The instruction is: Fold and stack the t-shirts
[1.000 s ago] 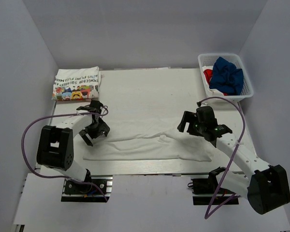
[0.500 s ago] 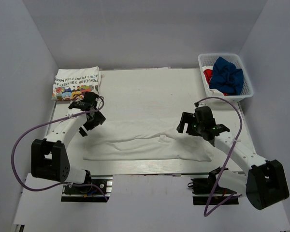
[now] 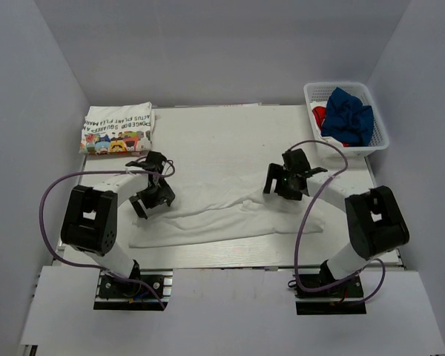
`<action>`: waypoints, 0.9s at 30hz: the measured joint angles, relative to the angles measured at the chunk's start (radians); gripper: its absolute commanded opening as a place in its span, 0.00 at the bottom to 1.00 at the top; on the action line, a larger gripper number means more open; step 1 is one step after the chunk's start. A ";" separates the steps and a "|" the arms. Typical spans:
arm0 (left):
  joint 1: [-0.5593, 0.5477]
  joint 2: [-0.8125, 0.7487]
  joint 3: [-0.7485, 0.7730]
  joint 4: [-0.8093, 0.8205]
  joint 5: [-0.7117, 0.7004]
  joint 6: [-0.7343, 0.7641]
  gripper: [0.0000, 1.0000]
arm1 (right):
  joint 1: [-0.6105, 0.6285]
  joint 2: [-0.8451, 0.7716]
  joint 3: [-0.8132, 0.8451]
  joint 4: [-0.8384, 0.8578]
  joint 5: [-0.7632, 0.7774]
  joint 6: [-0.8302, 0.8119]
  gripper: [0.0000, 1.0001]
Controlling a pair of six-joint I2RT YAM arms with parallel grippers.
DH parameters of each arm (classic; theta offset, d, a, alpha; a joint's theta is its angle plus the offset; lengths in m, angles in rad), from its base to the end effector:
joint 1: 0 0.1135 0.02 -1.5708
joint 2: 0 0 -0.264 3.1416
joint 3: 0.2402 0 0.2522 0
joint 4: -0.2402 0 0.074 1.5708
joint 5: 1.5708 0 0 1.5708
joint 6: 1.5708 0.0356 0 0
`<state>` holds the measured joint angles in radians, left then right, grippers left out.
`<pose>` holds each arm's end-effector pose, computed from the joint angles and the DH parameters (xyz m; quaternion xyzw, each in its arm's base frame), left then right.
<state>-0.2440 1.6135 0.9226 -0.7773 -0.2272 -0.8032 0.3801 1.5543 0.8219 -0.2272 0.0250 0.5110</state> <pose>0.2634 -0.0573 0.1593 -0.2794 0.9521 0.0726 0.1007 0.2797 0.1108 0.1685 0.0661 0.9513 0.1189 0.2766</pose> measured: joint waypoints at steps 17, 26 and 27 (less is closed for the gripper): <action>-0.390 -0.059 0.094 -0.381 0.038 -0.175 1.00 | -0.031 0.630 0.821 0.049 -0.134 -0.120 0.90; -0.472 -0.184 0.262 -0.470 -0.036 -0.150 1.00 | -0.005 0.333 0.742 -0.034 -0.072 -0.197 0.90; -0.492 -0.149 0.262 -0.462 -0.038 -0.137 1.00 | -0.002 0.293 0.718 -0.047 -0.063 -0.190 0.90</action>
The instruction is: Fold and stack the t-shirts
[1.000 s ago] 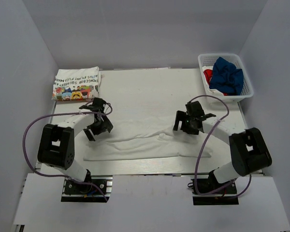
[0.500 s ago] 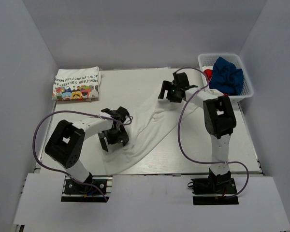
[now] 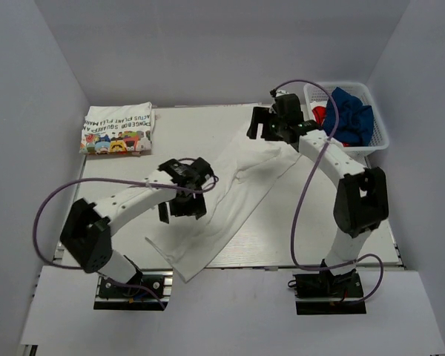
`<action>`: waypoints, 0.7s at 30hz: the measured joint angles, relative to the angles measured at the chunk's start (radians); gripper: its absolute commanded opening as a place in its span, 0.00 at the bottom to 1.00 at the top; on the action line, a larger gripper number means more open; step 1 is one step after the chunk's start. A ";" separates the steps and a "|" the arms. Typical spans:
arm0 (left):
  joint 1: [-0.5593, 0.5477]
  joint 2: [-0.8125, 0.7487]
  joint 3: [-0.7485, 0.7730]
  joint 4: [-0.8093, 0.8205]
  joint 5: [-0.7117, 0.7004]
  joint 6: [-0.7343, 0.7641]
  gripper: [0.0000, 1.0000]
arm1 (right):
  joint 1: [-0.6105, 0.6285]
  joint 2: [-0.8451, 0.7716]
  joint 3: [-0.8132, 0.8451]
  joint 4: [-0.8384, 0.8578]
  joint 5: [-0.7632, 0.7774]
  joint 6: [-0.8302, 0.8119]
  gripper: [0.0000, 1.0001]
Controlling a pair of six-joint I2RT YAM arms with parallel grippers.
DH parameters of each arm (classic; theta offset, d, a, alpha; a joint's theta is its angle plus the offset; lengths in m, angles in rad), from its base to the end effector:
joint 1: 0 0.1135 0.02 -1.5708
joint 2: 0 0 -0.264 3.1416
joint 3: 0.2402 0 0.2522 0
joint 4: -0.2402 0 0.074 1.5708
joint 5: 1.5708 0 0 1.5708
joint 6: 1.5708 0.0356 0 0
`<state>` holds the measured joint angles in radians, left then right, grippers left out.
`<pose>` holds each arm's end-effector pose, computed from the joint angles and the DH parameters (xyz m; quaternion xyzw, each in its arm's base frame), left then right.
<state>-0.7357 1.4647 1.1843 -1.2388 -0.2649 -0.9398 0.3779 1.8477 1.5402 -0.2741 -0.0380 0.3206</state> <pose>0.1913 -0.1606 0.2577 -0.1043 0.9854 0.0693 0.1152 0.4041 0.1619 0.2903 -0.0342 0.8794 0.1781 0.4402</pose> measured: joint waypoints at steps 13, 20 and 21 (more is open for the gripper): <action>-0.186 0.302 -0.051 0.200 0.047 0.195 1.00 | 0.008 0.071 -0.101 -0.169 0.042 0.053 0.90; -0.177 0.350 -0.042 0.227 0.135 0.259 0.99 | 0.006 0.291 0.078 -0.228 0.051 0.047 0.90; -0.174 0.363 -0.032 0.227 0.157 0.272 0.99 | 0.006 0.308 0.113 -0.245 0.051 0.050 0.90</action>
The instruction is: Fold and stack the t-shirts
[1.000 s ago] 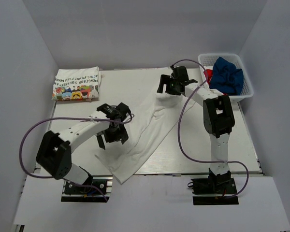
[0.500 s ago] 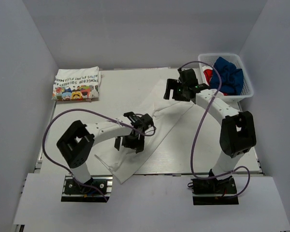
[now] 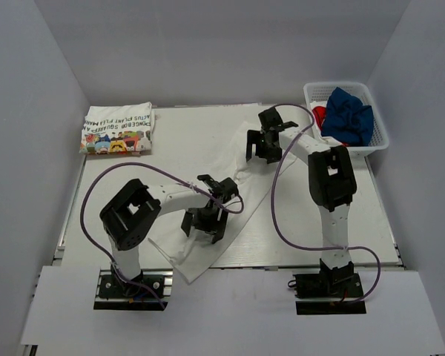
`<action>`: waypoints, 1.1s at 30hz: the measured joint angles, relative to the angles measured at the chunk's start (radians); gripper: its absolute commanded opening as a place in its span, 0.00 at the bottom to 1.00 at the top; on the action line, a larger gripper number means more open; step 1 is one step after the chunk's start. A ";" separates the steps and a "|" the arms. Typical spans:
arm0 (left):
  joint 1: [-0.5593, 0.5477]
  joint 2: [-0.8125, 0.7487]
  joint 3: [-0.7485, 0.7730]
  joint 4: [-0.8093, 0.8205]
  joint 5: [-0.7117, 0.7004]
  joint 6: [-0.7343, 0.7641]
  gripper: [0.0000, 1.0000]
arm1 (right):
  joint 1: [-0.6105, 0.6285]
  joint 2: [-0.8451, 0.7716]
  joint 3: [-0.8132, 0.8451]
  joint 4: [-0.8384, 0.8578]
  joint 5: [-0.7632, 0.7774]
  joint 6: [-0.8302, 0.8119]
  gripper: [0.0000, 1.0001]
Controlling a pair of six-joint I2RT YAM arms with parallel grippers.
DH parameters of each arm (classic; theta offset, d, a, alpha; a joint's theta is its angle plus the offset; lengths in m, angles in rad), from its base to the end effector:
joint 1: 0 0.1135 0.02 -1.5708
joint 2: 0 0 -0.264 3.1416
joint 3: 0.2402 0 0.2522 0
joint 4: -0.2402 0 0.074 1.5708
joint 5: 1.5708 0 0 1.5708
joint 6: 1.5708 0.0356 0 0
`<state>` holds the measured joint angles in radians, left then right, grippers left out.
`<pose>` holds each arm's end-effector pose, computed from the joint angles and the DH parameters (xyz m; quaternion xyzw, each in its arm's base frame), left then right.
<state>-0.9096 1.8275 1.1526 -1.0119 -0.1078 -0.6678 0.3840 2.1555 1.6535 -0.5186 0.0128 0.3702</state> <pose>0.1892 -0.2369 0.1540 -0.1233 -0.9892 -0.0790 0.0026 0.4328 0.1744 0.1749 -0.0049 0.9624 0.0943 0.2548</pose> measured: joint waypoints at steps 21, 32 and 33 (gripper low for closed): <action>-0.011 0.337 0.535 0.091 0.258 -0.077 1.00 | -0.119 0.421 0.639 0.096 -0.253 0.023 0.90; -0.057 -0.186 0.229 0.116 -0.045 -0.130 1.00 | -0.092 -0.193 0.267 0.101 -0.240 -0.040 0.90; -0.062 -0.272 0.155 0.114 -0.054 -0.147 1.00 | -0.087 -0.310 0.144 0.150 -0.227 -0.029 0.90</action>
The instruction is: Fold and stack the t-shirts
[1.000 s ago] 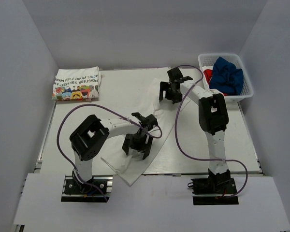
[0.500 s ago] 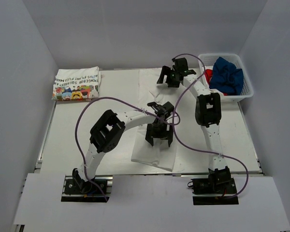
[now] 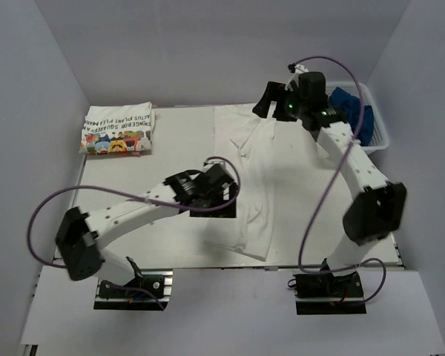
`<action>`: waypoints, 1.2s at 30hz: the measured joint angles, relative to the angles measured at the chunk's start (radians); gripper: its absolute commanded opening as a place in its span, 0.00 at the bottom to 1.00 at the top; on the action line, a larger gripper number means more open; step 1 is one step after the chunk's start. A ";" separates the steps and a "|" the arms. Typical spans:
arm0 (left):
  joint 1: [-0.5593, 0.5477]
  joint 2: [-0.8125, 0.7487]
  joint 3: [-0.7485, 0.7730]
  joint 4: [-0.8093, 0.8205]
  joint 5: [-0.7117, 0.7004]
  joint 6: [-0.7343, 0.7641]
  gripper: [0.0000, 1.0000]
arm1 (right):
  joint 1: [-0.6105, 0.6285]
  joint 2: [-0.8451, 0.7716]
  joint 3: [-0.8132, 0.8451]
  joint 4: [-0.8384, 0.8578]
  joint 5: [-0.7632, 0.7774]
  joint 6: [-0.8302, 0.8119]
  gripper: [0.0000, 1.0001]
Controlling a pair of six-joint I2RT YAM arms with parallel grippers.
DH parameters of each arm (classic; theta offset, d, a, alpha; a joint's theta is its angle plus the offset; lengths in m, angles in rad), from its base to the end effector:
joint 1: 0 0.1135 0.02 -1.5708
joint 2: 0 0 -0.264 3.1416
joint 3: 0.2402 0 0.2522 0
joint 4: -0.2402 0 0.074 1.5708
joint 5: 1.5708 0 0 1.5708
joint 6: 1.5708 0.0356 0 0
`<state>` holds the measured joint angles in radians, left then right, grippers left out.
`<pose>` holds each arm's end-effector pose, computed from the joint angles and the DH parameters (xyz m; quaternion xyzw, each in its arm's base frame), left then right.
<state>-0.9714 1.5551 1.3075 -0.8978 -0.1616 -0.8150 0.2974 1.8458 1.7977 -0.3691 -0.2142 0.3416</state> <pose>0.1814 -0.2553 0.2762 0.0591 0.9726 -0.1145 0.1934 0.4172 0.1358 0.3716 -0.0399 0.8345 0.2554 0.4866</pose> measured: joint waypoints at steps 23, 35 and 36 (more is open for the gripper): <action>0.023 -0.095 -0.554 0.366 0.025 -0.041 0.50 | 0.381 -0.967 -1.224 -0.099 0.074 0.351 0.90; 0.019 -0.105 -0.595 0.436 0.141 -0.055 0.00 | 0.695 -0.745 -1.169 -0.224 0.262 0.414 0.90; 0.018 -0.108 -0.600 0.430 0.151 -0.059 0.00 | 0.719 -0.731 -1.163 -0.234 0.277 0.422 0.90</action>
<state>-0.9539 1.4467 0.7078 -0.4679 -0.0109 -0.8738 1.0168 1.1152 0.6346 -0.6033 0.0631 0.7635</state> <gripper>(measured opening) 0.022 0.902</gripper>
